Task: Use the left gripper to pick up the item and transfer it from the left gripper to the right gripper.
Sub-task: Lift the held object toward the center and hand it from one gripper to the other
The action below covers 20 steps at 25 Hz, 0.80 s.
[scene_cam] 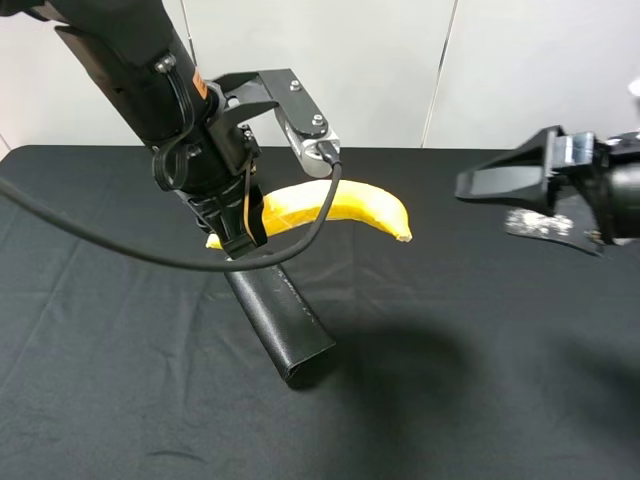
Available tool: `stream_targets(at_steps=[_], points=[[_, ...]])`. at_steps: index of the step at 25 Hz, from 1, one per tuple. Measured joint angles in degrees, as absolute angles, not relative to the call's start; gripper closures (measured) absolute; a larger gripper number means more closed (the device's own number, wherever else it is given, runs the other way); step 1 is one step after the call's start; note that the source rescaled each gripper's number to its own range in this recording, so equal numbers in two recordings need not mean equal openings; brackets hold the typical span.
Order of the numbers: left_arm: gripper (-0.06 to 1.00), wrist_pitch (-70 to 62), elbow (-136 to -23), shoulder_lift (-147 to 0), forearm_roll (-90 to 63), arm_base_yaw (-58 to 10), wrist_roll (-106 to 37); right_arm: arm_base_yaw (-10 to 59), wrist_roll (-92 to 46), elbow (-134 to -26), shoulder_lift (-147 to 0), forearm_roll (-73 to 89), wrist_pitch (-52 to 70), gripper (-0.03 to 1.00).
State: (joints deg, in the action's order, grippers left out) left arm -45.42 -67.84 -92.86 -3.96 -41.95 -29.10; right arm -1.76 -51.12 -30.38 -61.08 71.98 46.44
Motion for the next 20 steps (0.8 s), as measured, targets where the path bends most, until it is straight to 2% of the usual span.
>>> stream_targets(at_steps=[8, 12, 14, 20], points=[[0.94, -45.10, -67.84, -92.86, -4.01, -41.95, -29.10, -1.06, -65.71, -30.61, -72.13, 82.84, 51.28, -0.03], [0.94, -44.09, -67.84, -92.86, -4.01, -41.95, -29.10, 2.24, -67.49, -32.28, -74.79, 83.18, 51.28, -0.03], [0.94, -43.52, -67.84, -92.86, -4.01, -41.95, -29.15, 6.17, -67.77, -35.01, -77.43, 83.87, 50.17, -0.03], [0.94, -43.40, -67.84, -92.86, -4.01, -41.95, -29.15, 9.99, -67.89, -39.22, -81.62, 85.11, 48.31, -0.03]])
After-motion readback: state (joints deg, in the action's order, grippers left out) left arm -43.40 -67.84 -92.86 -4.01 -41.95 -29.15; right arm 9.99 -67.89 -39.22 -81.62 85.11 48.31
